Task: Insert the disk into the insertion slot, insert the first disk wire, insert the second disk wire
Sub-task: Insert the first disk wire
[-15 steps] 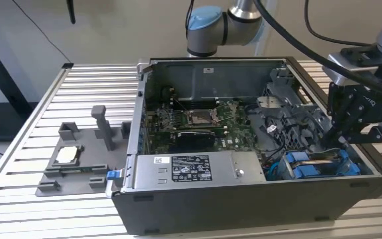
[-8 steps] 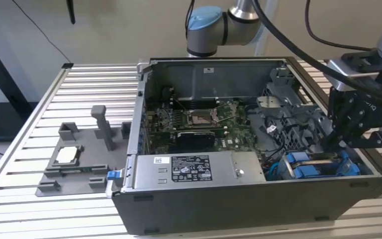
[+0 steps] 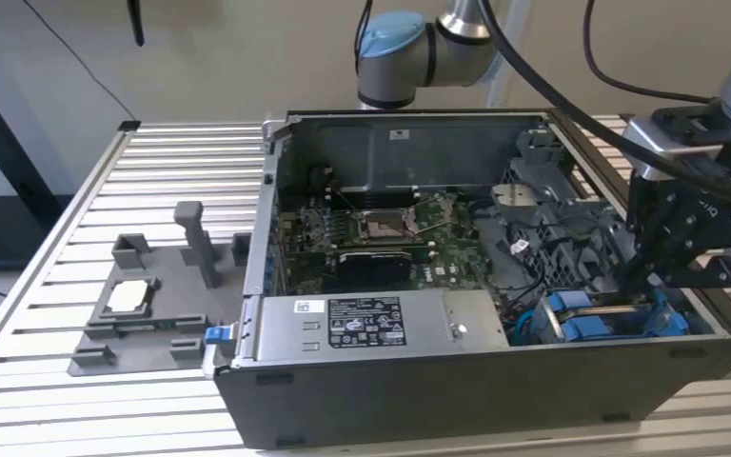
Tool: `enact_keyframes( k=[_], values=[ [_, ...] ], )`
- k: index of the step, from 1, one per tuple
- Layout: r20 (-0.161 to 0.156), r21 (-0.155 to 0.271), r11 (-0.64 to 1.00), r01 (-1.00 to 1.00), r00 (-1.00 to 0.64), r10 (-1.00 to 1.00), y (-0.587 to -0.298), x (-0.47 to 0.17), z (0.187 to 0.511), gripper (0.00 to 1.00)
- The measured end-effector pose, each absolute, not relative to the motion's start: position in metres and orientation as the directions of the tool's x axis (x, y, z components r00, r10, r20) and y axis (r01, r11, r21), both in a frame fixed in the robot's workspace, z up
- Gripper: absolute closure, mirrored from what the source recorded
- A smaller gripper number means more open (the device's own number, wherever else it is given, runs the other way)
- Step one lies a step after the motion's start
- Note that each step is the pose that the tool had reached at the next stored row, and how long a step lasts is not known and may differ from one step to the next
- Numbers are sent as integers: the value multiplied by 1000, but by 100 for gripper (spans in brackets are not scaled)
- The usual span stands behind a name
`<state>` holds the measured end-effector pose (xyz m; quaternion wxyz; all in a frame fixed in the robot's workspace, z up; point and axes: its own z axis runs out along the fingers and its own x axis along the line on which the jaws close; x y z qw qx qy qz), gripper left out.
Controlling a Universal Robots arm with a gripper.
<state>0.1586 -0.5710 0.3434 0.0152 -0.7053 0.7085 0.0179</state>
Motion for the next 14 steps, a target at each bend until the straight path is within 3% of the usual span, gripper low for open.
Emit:
enact_keyframes(
  k=[14],
  values=[
    [-47, 2, 6, -1000, -6, -999, -571, 160, 339, 81]
  ],
)
